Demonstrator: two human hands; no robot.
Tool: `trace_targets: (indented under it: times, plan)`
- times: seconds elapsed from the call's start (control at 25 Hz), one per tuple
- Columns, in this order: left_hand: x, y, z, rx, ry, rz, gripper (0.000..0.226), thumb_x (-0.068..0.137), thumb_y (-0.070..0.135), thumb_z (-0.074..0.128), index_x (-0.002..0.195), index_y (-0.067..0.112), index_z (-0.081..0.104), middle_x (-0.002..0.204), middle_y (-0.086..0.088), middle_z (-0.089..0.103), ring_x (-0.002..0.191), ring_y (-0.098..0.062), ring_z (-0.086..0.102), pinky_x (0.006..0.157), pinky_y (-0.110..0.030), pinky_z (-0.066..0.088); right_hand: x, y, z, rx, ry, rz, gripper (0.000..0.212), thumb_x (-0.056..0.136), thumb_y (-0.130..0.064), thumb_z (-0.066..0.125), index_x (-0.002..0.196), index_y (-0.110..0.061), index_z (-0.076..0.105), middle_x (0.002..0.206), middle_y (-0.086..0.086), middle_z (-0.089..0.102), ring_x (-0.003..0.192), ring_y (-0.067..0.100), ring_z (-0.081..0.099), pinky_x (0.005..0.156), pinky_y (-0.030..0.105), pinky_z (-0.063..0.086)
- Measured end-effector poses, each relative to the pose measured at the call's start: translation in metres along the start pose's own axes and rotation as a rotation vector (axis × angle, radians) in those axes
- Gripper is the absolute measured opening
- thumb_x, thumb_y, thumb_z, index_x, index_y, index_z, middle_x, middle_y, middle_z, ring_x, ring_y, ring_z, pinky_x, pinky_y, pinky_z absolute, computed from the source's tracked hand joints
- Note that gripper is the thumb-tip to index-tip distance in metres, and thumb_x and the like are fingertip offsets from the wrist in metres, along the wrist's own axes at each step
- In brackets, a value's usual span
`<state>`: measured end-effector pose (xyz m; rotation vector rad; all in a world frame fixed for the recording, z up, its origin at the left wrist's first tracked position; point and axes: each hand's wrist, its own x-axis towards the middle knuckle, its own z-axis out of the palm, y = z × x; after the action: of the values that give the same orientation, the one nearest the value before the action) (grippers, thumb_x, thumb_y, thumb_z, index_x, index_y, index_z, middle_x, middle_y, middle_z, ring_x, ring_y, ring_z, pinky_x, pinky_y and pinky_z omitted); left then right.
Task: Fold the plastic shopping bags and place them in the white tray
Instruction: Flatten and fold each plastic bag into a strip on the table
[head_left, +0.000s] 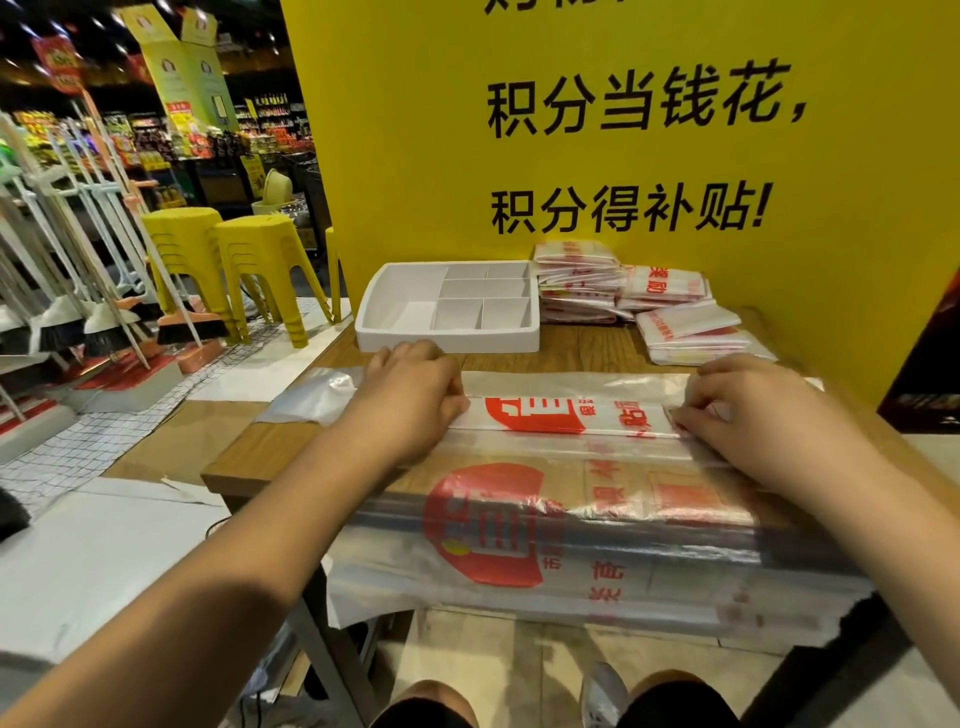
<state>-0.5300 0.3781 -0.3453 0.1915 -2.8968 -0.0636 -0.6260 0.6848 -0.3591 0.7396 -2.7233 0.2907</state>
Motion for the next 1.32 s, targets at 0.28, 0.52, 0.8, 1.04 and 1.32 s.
trace_targets:
  times: [0.28,0.52,0.8,1.04,1.32]
  plan:
    - [0.023,-0.018,-0.015,-0.219,-0.213,0.022,0.062,0.089,0.037,0.072,0.144,0.030,0.044,0.138,0.003,0.055,0.131,-0.021,0.048,0.115,-0.048,0.031,0.036,0.003,-0.010,0.139,-0.297,0.007,0.065,0.085,-0.037,0.075,0.143,-0.033,0.046,0.133,-0.007,0.060,0.115,0.016,0.057,0.097,0.032,0.046]
    - [0.003,-0.027,0.010,-0.193,0.121,0.267,0.018,0.089,0.024,0.072,0.106,0.028,0.073,0.100,0.011,0.057,0.100,-0.017,0.059,0.088,-0.041,0.050,0.006,0.004,0.001,-0.069,0.111,-0.224,0.015,0.083,-0.034,0.077,0.098,-0.036,0.074,0.096,-0.009,0.060,0.087,0.020,0.061,0.064,0.031,0.043]
    - [-0.018,-0.031,0.015,-0.194,0.026,0.231,0.032,0.102,0.031,0.051,0.129,0.028,0.067,0.131,0.002,0.060,0.122,-0.017,0.054,0.104,-0.033,0.044,0.000,0.009,0.004,-0.183,0.164,-0.265,0.021,0.089,-0.045,0.064,0.105,-0.031,0.064,0.101,-0.006,0.070,0.094,0.026,0.066,0.075,0.034,0.042]
    - [-0.033,-0.031,0.010,-0.229,-0.157,0.168,0.048,0.103,0.047,0.038,0.150,0.039,0.039,0.162,0.009,0.026,0.148,-0.010,0.024,0.116,-0.022,0.018,-0.007,0.023,0.003,-0.332,0.255,-0.201,0.007,0.076,-0.025,0.075,0.076,-0.019,0.071,0.073,0.003,0.065,0.072,0.031,0.063,0.062,0.035,0.033]
    - [-0.033,-0.027,0.011,-0.226,-0.178,0.133,0.049,0.102,0.048,0.039,0.149,0.036,0.043,0.163,0.006,0.026,0.150,-0.014,0.021,0.122,-0.048,0.021,-0.003,0.029,0.003,-0.286,0.245,-0.318,0.018,0.073,-0.008,0.076,0.069,-0.011,0.058,0.073,0.008,0.059,0.067,0.033,0.057,0.058,0.037,0.040]
